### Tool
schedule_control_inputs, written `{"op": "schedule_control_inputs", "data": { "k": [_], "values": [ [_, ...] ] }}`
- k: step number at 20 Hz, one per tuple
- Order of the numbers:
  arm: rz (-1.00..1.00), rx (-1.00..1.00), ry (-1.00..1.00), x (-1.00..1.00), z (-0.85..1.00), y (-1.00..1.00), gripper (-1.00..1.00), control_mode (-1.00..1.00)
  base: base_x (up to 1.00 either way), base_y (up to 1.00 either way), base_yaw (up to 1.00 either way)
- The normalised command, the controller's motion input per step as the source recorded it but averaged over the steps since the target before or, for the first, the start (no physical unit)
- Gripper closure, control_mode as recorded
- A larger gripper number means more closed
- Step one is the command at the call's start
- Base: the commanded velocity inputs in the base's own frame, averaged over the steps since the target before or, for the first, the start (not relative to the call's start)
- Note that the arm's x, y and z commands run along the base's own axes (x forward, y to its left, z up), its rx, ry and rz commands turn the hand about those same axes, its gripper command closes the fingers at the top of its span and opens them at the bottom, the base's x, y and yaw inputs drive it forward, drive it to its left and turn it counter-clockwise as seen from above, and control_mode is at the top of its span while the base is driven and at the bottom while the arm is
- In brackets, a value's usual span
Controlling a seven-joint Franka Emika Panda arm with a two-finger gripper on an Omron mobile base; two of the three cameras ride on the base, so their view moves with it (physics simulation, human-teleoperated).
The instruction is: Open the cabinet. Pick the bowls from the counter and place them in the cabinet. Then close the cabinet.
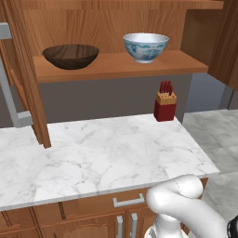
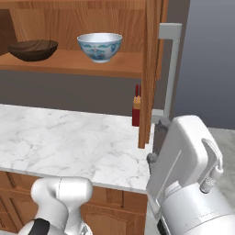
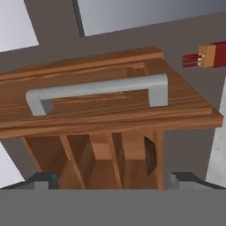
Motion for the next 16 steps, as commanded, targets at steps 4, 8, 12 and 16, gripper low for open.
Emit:
{"op": "schedule_control_inputs", "data": {
  "k": [4,8,12,16],
  "values": [
    [0.2,0.08,-0.04,0.38,-0.13,-0.18,-1.0,-1.0,0.0,0.0,0.0],
    [0.17,0.05,-0.24,0.27,-0.62,-0.2,-1.0,-1.0,0.0,0.0,0.0],
    [0.16,0.02,-0.19,0.48,-0.59,-0.1,-1.0,-1.0,0.0,0.0,0.0],
    [0.15,0.04,-0.06,0.65,-0.21,-0.11,-1.0,-1.0,0.0,0.0,0.0]
  ]
}}
